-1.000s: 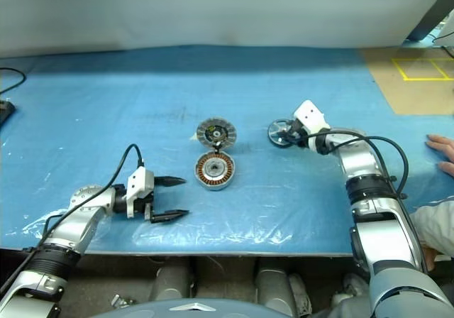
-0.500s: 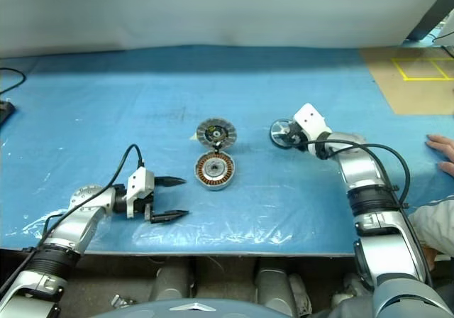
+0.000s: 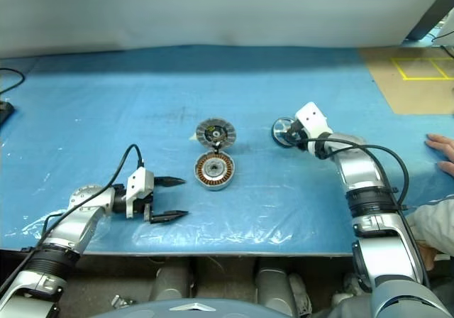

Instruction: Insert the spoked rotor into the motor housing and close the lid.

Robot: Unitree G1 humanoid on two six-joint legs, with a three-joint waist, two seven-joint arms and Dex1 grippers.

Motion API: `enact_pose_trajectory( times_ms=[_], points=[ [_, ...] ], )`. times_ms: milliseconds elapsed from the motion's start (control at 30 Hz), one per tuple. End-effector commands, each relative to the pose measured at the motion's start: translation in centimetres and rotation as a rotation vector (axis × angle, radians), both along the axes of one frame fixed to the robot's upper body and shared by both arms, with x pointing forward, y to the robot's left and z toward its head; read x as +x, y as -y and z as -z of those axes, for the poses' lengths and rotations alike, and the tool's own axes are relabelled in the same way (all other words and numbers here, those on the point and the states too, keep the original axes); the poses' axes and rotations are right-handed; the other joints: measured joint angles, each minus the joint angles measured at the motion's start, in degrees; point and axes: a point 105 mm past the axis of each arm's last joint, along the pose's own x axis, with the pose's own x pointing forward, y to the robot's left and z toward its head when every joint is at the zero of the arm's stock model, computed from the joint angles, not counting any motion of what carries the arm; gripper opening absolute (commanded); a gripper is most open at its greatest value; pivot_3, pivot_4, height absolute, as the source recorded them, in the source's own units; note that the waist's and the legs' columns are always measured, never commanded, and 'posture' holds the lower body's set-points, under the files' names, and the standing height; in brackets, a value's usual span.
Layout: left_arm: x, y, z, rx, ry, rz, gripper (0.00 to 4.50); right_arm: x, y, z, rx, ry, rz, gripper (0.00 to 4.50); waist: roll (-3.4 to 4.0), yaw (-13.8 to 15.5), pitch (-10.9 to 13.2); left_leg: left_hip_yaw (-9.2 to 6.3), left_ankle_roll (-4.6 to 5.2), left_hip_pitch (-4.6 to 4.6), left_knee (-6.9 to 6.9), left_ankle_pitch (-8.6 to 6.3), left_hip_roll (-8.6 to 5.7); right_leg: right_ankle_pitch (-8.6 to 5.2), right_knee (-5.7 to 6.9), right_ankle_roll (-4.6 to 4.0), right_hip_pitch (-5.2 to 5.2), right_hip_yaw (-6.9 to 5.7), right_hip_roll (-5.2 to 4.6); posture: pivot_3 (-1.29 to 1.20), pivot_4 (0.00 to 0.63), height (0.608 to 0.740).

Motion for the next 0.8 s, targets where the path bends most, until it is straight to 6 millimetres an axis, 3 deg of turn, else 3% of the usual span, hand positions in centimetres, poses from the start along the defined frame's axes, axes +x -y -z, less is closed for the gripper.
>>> enact_pose_trajectory(
  times_ms=[33,433,533,700,800],
  points=[
    [-0.2,-0.4,0.1,0.019,-0.003,0.002,4.50,0.2,0.0,-1.0,0.046,0.021,0.017,2.21,0.00,0.00,0.00,0.00,0.00,0.00,0.00,0.00,0.00,0.00,0.00,0.00,0.00,0.00,0.00,0.00,0.150,0.740],
    [-0.3,-0.5,0.5,0.025,-0.003,0.000,4.50,-0.3,-0.6,-0.1,0.055,-0.010,0.008,2.21,0.00,-0.02,0.00,0.02,-0.01,0.02,0.00,0.00,0.00,0.00,0.00,0.00,0.00,0.01,0.00,0.00,0.150,0.740],
    [-0.3,-0.6,0.5,0.027,-0.002,0.001,4.50,-0.3,-0.5,0.1,0.049,-0.012,0.019,2.77,0.00,-0.02,0.00,0.02,-0.01,0.03,-0.02,0.00,0.00,0.00,-0.01,0.00,0.00,0.01,0.00,0.00,0.150,0.740],
    [-0.1,-0.7,0.7,0.030,0.001,0.001,4.50,-0.6,-0.6,0.4,0.045,-0.025,0.005,4.45,0.00,-0.07,0.00,0.05,-0.01,0.08,-0.04,0.00,0.00,0.00,-0.01,0.00,0.02,0.03,0.00,0.00,0.150,0.740],
    [-0.1,-0.7,0.8,0.031,0.002,0.000,4.50,-0.8,-0.6,1.0,0.033,-0.040,0.003,4.48,0.00,0.00,0.00,0.06,-0.01,0.09,-0.04,0.00,0.00,0.00,-0.01,0.00,0.02,0.05,-0.01,0.00,0.150,0.740]
  ],
)
